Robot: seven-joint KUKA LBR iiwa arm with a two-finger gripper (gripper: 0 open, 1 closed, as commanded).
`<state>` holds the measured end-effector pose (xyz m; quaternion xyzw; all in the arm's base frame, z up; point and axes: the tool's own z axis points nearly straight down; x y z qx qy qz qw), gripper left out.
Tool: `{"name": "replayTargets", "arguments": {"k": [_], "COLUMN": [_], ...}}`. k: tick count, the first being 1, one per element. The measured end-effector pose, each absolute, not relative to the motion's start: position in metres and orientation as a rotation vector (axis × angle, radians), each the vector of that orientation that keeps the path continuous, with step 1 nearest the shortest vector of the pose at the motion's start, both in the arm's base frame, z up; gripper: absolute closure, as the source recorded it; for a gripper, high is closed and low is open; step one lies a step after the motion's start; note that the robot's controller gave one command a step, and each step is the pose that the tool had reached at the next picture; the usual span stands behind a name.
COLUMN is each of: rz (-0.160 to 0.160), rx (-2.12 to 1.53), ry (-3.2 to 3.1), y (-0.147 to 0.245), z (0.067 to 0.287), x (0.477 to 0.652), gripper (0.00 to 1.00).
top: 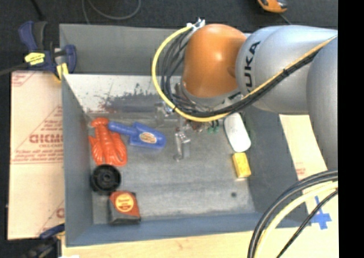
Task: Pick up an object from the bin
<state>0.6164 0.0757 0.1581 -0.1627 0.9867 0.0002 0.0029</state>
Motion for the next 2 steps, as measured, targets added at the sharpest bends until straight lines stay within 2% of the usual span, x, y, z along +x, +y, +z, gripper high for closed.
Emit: {"name": "replayTargets", "arguments": {"k": [2], "rz": [-0.001], "rx": [-1.041], "ry": [2.960], "y": [0.091], "z": [0.124], "x": [0.598], "gripper": [0.00]}}
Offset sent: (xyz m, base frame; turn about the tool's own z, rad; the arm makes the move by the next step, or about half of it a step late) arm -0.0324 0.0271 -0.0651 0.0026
